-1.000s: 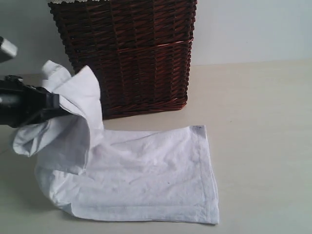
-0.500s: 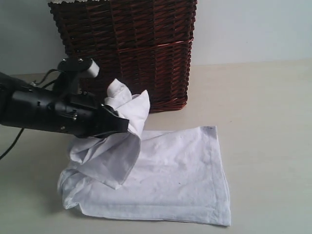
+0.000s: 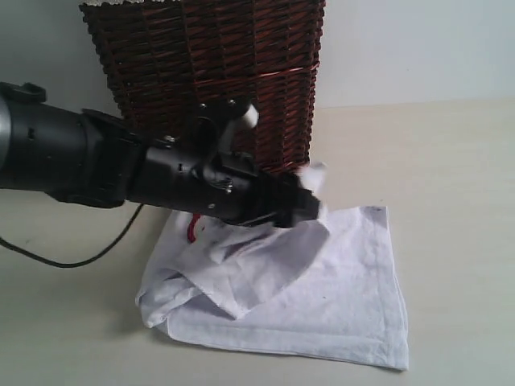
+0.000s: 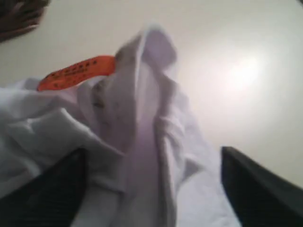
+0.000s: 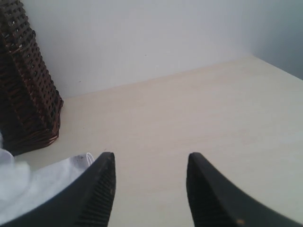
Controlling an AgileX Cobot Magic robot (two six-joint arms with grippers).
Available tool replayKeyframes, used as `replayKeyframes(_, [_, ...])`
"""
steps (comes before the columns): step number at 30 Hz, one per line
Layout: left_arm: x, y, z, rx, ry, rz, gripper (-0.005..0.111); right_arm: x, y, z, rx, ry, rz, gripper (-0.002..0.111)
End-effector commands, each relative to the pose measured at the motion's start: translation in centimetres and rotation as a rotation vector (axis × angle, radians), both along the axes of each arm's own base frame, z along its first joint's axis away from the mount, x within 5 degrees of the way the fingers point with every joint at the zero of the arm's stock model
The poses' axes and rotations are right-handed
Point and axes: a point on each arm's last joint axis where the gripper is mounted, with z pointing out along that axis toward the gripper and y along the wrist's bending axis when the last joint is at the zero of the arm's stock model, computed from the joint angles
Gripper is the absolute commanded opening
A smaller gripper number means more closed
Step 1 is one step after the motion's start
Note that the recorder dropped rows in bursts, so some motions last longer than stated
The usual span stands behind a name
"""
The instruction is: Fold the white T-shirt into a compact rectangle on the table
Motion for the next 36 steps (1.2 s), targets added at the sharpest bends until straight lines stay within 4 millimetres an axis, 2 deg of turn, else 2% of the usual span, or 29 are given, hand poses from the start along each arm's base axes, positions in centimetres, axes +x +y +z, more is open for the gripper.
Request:
replayKeyframes(1, [-2.4, -4.5, 1.1, -0.134, 0.039, -0.202, 0.105, 0.0, 0.0, 0.0, -0.010, -0.013, 0.004, 0.046])
replayKeyframes(3, [-3.1, -5.4, 2.0, -0.143, -0.024, -0.310, 0.105, 0.0, 0.0, 0.0, -0.010, -0.013, 0.004, 0.046])
replayKeyframes(5, [-3.3, -5.3, 3.0, -0.123, -0.074, -0.366, 0.105, 0.0, 0.0, 0.0, -0.010, -0.013, 0.004, 0.046])
replayKeyframes(8, [-2.5, -3.8, 4.0, -0.055, -0.145, -0.362, 0.105, 0.0, 0.0, 0.0, -0.010, -0.013, 0.004, 0.046])
replayKeyframes(12, [-0.8, -1.4, 3.7, 0.068, -0.219, -0.355, 0.105, 0.0, 0.0, 0.0, -0.010, -0.013, 0.004, 0.046])
replayKeyframes(18, [1.3, 2.6, 1.5, 0.225, -0.239, -0.329, 0.105, 0.0, 0.0, 0.0, -0.010, -0.013, 0.004, 0.046])
replayKeyframes(22, [1.4, 3.8, 0.4, 0.266, -0.228, -0.299, 0.105, 0.0, 0.0, 0.0, -0.010, -0.013, 0.004, 0.046])
replayKeyframes(25, [0.9, 4.0, -0.3, 0.274, -0.208, -0.307, 0.105, 0.0, 0.0, 0.0, -0.010, -0.013, 0.004, 0.046])
replayKeyframes(28, [0.3, 3.9, -1.0, 0.281, -0.211, -0.408, 0.105, 0.0, 0.0, 0.0, -0.010, -0.013, 0.004, 0.046])
replayKeyframes(30, [-0.4, 3.7, -2.0, 0.283, -0.200, -0.512, 0.105, 0.0, 0.0, 0.0, -0.010, -0.013, 0.004, 0.046])
replayKeyframes(36, [-2.7, 3.1, -6.0, 0.307, -0.067, -0.614, 0.105, 0.0, 0.0, 0.0, -0.010, -0.013, 0.004, 0.046])
